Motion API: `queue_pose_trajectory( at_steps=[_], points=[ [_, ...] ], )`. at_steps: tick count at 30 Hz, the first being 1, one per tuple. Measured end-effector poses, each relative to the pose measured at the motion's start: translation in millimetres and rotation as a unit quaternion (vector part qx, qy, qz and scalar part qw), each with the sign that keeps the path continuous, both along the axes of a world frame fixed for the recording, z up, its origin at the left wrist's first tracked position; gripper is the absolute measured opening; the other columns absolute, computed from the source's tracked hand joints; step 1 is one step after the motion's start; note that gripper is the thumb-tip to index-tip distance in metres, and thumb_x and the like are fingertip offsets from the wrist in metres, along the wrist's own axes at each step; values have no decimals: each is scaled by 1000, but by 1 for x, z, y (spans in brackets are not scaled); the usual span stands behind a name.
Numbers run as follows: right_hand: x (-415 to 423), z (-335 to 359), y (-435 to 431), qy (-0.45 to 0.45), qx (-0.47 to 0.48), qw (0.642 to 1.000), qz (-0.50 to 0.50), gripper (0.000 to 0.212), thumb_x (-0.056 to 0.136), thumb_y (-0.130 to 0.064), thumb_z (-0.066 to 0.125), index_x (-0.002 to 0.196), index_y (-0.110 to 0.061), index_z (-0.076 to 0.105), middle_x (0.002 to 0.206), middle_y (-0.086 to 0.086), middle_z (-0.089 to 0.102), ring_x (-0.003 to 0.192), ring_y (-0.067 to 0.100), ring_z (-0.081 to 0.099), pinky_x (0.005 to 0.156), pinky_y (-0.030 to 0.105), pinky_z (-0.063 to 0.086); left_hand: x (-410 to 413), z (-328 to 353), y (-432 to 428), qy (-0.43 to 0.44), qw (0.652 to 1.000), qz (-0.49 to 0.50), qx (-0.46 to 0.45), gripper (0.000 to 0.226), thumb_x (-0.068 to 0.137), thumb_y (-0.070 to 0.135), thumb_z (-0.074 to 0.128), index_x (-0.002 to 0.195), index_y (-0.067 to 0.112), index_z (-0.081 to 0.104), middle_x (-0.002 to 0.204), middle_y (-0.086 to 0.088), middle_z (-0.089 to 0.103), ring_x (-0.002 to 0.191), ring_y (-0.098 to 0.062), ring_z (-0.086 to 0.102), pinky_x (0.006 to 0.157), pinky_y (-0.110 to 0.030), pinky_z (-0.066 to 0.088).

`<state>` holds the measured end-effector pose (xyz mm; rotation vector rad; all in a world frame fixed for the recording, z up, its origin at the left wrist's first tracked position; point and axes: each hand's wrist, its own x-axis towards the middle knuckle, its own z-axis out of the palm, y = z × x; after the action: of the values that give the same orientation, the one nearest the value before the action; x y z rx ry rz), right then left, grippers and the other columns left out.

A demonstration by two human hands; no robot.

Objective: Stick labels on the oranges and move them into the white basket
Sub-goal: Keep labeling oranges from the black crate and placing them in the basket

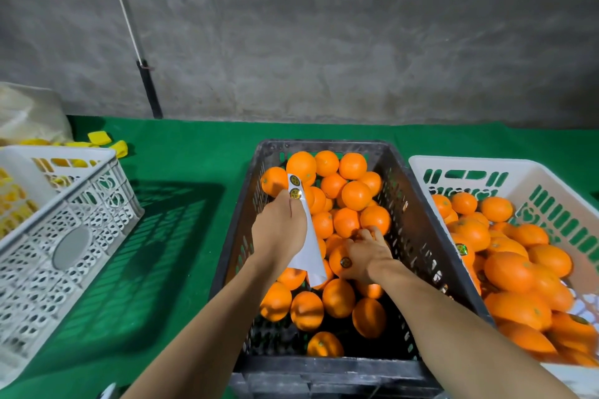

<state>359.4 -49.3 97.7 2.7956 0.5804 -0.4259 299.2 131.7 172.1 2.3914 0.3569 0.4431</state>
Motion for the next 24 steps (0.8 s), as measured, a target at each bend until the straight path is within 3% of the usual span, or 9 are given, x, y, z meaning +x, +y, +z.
queue_pose_trajectory(
  at_steps=[5,10,12,15,17,19,22,24],
  points=[
    [0,17,-5,-91,141,986,-4,57,79,-48,70,127,-26,49,130,2,54,123,29,40,103,45,21,-3,3,3,-9,1000,-3,3,29,104,32,28,82,21,45,74,4,52,71,-20,55,67,-36,40],
    [-3,51,2,-166,326,925,-99,66,89,-37,66,146,-23,37,139,11,45,117,39,55,93,48,46,-6,5,3,-11,1000,-7,-8,29,104,32,29,85,18,46,81,-5,57,73,-26,56,71,-42,46],
    [-3,65,2,-191,426,871,-151,70,91,-35,66,151,-22,32,147,12,39,116,39,57,88,46,51,-7,4,4,-14,1000,-9,-11,28,104,31,30,80,20,41,79,-5,54,71,-26,53,69,-41,45],
    [-2,83,-6,-232,592,734,-237,76,90,-35,71,154,-18,32,151,9,39,133,28,46,103,32,38,-7,3,4,-16,1000,-10,-7,29,103,31,30,76,23,37,74,-2,51,66,-23,49,65,-40,41],
    [-1,94,-13,-257,659,650,-277,77,91,-31,72,154,-16,31,153,9,38,139,25,40,109,31,33,-7,1,4,-18,1000,-12,-10,30,103,32,30,77,22,39,73,1,52,65,-20,51,62,-38,40],
    [0,101,-22,-333,638,621,-312,74,91,-26,71,152,-13,31,152,13,38,139,29,38,110,35,33,-8,1,3,-17,1000,-12,-11,30,103,32,29,76,24,40,73,2,53,64,-17,52,61,-36,38],
    [1,104,-39,-451,493,649,-364,69,87,-14,72,148,-14,39,149,18,39,135,40,38,110,53,28,-8,4,1,-16,1000,-9,-18,32,104,32,29,74,25,39,71,3,52,63,-14,51,60,-33,35],
    [2,102,-49,-439,427,677,-409,68,83,-6,72,144,-18,46,150,20,38,132,44,38,108,53,25,-9,5,1,-17,999,-15,-49,32,104,29,32,72,24,37,69,2,50,60,-14,46,57,-32,31]
  ],
)
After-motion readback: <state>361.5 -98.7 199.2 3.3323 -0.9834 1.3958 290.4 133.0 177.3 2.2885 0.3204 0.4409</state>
